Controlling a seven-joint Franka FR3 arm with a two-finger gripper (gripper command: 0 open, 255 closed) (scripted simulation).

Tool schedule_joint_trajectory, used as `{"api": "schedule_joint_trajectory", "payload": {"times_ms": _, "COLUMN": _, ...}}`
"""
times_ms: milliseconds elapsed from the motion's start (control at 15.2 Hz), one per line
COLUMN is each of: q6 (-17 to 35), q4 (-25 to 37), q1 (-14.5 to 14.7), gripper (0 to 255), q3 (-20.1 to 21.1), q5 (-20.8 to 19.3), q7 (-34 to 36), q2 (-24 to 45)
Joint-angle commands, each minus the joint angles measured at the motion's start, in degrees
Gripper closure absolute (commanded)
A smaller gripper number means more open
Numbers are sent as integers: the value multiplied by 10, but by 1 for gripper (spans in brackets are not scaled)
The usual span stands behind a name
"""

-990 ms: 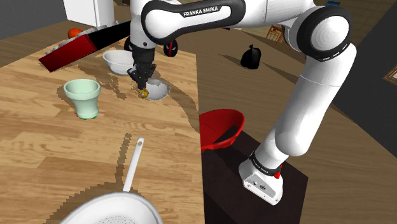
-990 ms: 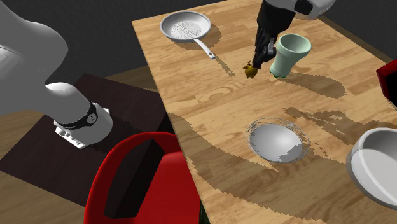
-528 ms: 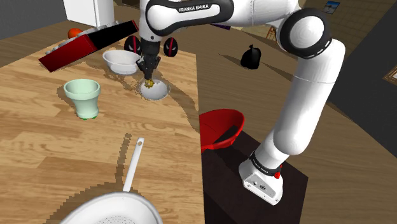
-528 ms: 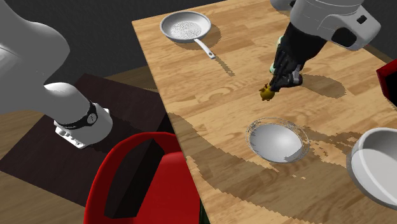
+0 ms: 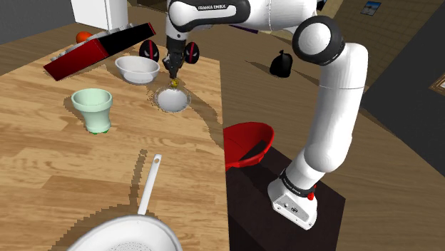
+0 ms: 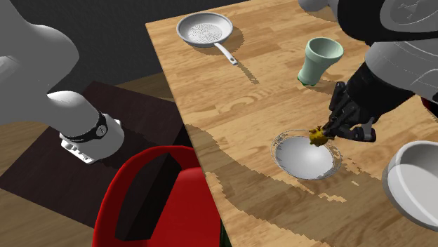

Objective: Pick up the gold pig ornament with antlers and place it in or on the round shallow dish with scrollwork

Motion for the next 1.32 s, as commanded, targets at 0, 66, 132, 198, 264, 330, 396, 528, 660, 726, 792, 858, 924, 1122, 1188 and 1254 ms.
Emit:
{"api": "schedule_joint_trajectory", "payload": {"times_ms": 0, "q6": -14, "q4": 33, "q1": -5, "gripper": 255, "q3": -4, "q5": -2, "q7": -12, "q2": 20}}
{"api": "schedule_joint_trajectory", "payload": {"times_ms": 66, "q6": -7, "q4": 28, "q1": -5, "gripper": 255, "q3": -4, "q5": -3, "q7": -12, "q2": 21}}
{"api": "schedule_joint_trajectory", "payload": {"times_ms": 132, "q6": 0, "q4": 22, "q1": -5, "gripper": 255, "q3": -5, "q5": -3, "q7": -11, "q2": 22}}
{"api": "schedule_joint_trajectory", "payload": {"times_ms": 198, "q6": 7, "q4": 16, "q1": -5, "gripper": 255, "q3": -5, "q5": -3, "q7": -11, "q2": 24}}
{"api": "schedule_joint_trajectory", "payload": {"times_ms": 264, "q6": 14, "q4": 11, "q1": -5, "gripper": 255, "q3": -5, "q5": -4, "q7": -11, "q2": 26}}
{"api": "schedule_joint_trajectory", "payload": {"times_ms": 330, "q6": 21, "q4": 6, "q1": -5, "gripper": 255, "q3": -6, "q5": -4, "q7": -10, "q2": 27}}
{"api": "schedule_joint_trajectory", "payload": {"times_ms": 396, "q6": 28, "q4": 1, "q1": -6, "gripper": 255, "q3": -6, "q5": -5, "q7": -10, "q2": 29}}
{"api": "schedule_joint_trajectory", "payload": {"times_ms": 528, "q6": 41, "q4": -8, "q1": -6, "gripper": 255, "q3": -6, "q5": -6, "q7": -9, "q2": 33}}
{"api": "schedule_joint_trajectory", "payload": {"times_ms": 660, "q6": 54, "q4": -17, "q1": -6, "gripper": 255, "q3": -7, "q5": -7, "q7": -8, "q2": 38}}
{"api": "schedule_joint_trajectory", "payload": {"times_ms": 726, "q6": 61, "q4": -21, "q1": -5, "gripper": 255, "q3": -7, "q5": -8, "q7": -8, "q2": 40}}
{"api": "schedule_joint_trajectory", "payload": {"times_ms": 792, "q6": 67, "q4": -25, "q1": -5, "gripper": 255, "q3": -8, "q5": -9, "q7": -7, "q2": 43}}
{"api": "schedule_joint_trajectory", "payload": {"times_ms": 858, "q6": 74, "q4": -29, "q1": -5, "gripper": 255, "q3": -8, "q5": -10, "q7": -7, "q2": 45}}
{"api": "schedule_joint_trajectory", "payload": {"times_ms": 924, "q6": 74, "q4": -29, "q1": -5, "gripper": 255, "q3": -8, "q5": -10, "q7": -7, "q2": 45}}
{"api": "schedule_joint_trajectory", "payload": {"times_ms": 1122, "q6": 74, "q4": -29, "q1": -5, "gripper": 255, "q3": -8, "q5": -10, "q7": -7, "q2": 45}}
{"api": "schedule_joint_trajectory", "payload": {"times_ms": 1188, "q6": 74, "q4": -29, "q1": -5, "gripper": 255, "q3": -8, "q5": -10, "q7": -7, "q2": 45}}
{"api": "schedule_joint_trajectory", "payload": {"times_ms": 1254, "q6": 74, "q4": -29, "q1": -5, "gripper": 255, "q3": -8, "q5": -10, "q7": -7, "q2": 45}}
